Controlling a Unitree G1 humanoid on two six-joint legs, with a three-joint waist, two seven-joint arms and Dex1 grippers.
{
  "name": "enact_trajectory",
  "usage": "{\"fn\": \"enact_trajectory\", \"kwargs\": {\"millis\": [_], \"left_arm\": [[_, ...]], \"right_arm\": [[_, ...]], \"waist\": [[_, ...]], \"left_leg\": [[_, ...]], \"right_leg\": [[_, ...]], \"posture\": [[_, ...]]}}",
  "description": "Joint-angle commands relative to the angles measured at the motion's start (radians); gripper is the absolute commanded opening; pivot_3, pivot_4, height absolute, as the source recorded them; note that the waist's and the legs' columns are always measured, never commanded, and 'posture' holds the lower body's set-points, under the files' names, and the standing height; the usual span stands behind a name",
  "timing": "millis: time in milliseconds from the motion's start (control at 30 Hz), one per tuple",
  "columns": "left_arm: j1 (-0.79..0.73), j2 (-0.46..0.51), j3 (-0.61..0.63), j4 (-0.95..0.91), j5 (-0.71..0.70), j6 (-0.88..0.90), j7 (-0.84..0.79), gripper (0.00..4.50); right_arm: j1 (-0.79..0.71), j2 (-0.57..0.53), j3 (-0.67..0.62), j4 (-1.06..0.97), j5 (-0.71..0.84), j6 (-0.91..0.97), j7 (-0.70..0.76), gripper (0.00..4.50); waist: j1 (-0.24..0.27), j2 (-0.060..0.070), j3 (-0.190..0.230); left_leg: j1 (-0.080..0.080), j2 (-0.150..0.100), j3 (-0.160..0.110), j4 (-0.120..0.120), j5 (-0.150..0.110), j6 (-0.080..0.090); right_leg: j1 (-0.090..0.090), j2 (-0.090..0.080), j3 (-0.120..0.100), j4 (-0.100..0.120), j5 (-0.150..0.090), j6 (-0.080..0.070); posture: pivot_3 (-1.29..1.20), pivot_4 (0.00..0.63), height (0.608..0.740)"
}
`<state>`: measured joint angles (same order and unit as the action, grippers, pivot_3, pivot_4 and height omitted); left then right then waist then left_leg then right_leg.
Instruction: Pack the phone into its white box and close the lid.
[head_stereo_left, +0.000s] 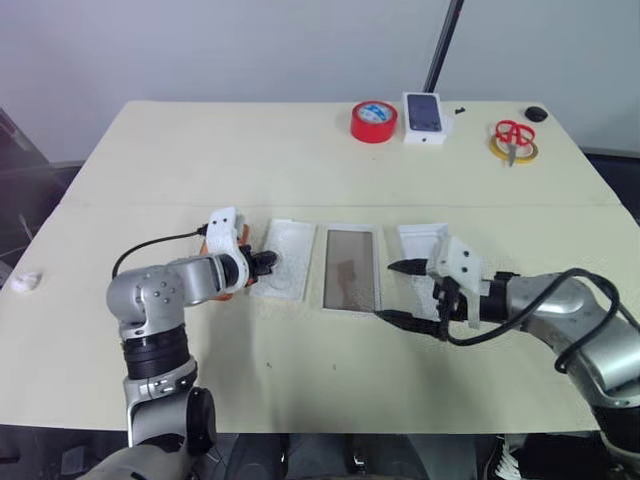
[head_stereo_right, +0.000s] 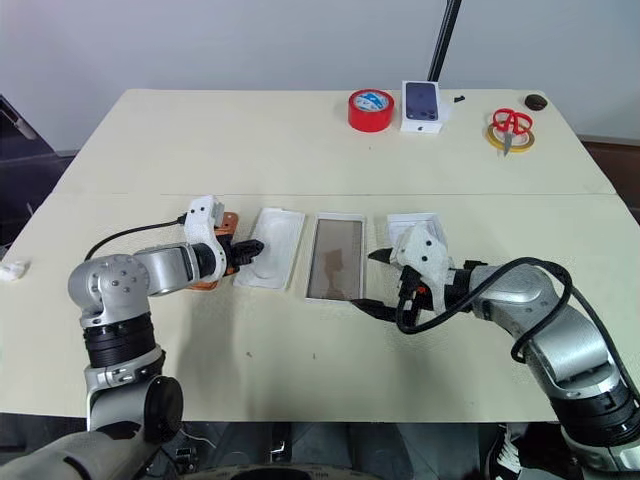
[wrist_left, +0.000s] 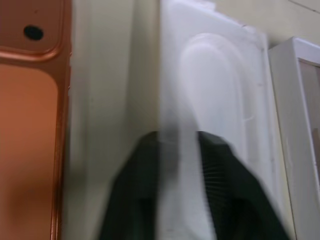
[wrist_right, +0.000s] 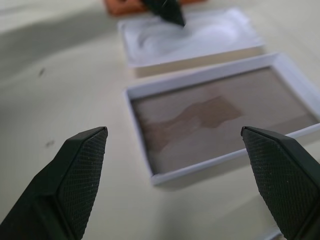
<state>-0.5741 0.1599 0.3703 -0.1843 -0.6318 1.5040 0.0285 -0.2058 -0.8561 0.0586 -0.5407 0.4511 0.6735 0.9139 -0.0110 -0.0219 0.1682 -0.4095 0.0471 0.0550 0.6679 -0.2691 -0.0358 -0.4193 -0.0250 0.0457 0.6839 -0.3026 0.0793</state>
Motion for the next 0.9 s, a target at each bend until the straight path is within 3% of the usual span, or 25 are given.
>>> {"fn": "enact_trajectory", "kwargs": {"millis": [33, 433, 533, 767, 900], "left_arm": [[-0.017, 0.001, 0.013, -0.001, 0.02, 0.012, -0.007, 0.05], [-0.067, -0.054, 0.192, -0.075, 0.001, 0.085, -0.02, 0.05], [-0.058, -0.052, 0.207, -0.111, 0.001, 0.109, -0.025, 0.0], [-0.061, -0.06, 0.25, -0.158, 0.0, 0.11, -0.015, 0.0], [-0.069, -0.045, 0.278, -0.17, -0.008, 0.11, -0.01, 0.0]], "right_arm": [[-0.025, -0.013, 0.059, -0.051, -0.033, -0.011, 0.009, 4.5], [-0.149, 0.074, 0.291, 0.095, -0.221, -0.017, -0.031, 4.5], [-0.179, 0.109, 0.332, 0.143, -0.258, -0.02, -0.032, 3.7], [-0.207, 0.138, 0.37, 0.167, -0.3, -0.063, 0.003, 0.19], [-0.216, 0.153, 0.393, 0.15, -0.323, -0.079, 0.015, 0.09]], "waist": [[0.0, 0.0, 0.0], [-0.003, -0.001, 0.0], [-0.004, -0.001, 0.0], [-0.001, -0.001, 0.0], [-0.003, -0.001, 0.0]], "left_leg": [[0.0, 0.0, 0.0, 0.0, 0.0, 0.0], [0.0, 0.0, -0.002, 0.0, 0.0, -0.001], [0.0, 0.0, -0.002, 0.0, 0.001, -0.001], [0.0, 0.0, -0.002, 0.0, 0.001, -0.001], [0.0, 0.0, -0.003, 0.0, 0.001, -0.001]], "right_leg": [[0.001, 0.0, 0.0, 0.0, 0.0, 0.0], [0.001, 0.0, -0.002, 0.0, 0.0, 0.0], [0.001, 0.0, -0.002, 0.0, 0.0, 0.0], [0.001, -0.001, -0.002, 0.0, 0.0, 0.0], [0.001, -0.001, -0.003, 0.0, 0.0, 0.0]], "posture": [[0.0, 0.15, 0.725], [0.0, 0.15, 0.725], [0.0, 0.15, 0.725], [0.0, 0.15, 0.725], [0.0, 0.15, 0.725]]}}
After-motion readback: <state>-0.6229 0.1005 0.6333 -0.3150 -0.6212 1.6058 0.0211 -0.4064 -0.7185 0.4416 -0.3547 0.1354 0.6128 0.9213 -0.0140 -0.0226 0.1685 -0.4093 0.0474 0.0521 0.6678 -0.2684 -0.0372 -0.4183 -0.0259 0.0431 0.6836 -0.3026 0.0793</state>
